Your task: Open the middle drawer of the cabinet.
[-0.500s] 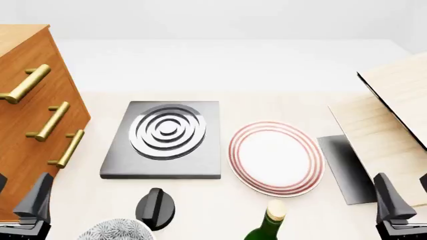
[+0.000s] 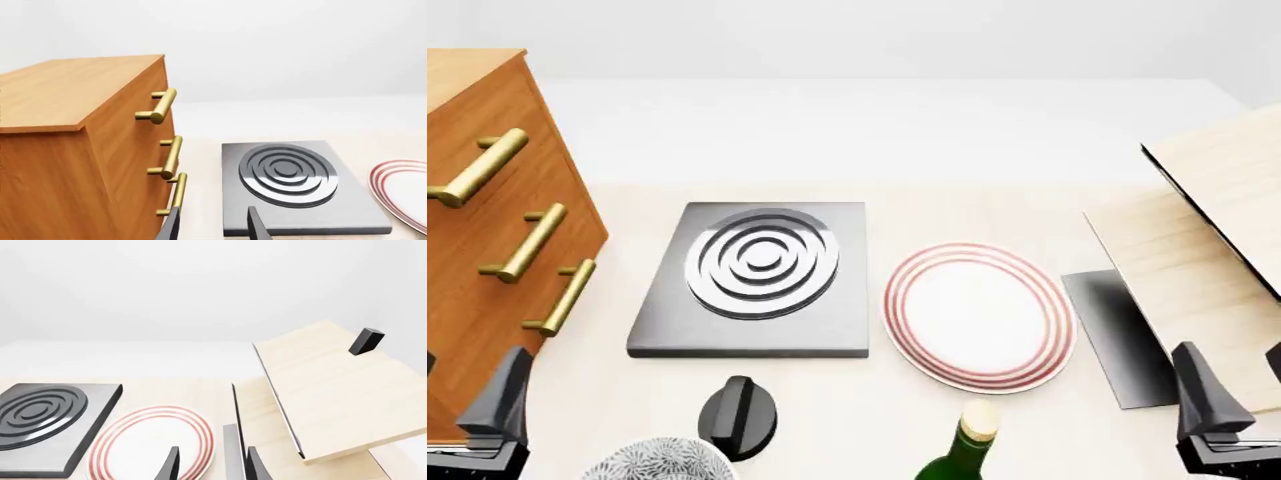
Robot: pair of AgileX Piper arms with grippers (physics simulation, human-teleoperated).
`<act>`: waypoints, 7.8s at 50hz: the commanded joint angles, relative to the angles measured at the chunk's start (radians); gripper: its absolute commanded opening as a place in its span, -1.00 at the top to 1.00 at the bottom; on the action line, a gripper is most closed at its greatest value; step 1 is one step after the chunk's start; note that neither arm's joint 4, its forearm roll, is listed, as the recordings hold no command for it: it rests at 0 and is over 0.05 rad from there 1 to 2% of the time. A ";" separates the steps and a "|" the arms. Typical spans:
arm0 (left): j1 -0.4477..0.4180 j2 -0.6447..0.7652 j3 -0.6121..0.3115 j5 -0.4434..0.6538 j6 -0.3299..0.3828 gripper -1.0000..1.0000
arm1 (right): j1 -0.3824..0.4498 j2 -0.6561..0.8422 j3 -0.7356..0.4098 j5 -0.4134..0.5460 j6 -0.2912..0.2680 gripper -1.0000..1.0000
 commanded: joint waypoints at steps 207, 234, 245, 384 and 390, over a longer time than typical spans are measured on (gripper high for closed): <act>0.171 1.543 -0.174 -1.223 1.082 -1.00 | -0.012 -0.010 0.000 0.008 0.002 -1.00; 0.209 1.571 -0.205 -1.223 1.081 -1.00 | -0.013 -0.009 0.000 0.007 0.003 -1.00; 0.220 1.604 -0.232 -1.223 1.077 -1.00 | -0.014 -0.010 0.000 0.008 0.002 -1.00; 0.034 1.574 -0.254 -1.223 1.438 1.00 | -0.015 -0.008 0.000 0.006 0.002 -1.00; 0.016 1.559 -0.241 -1.223 1.448 1.00 | -0.015 -0.007 0.000 0.006 0.001 -1.00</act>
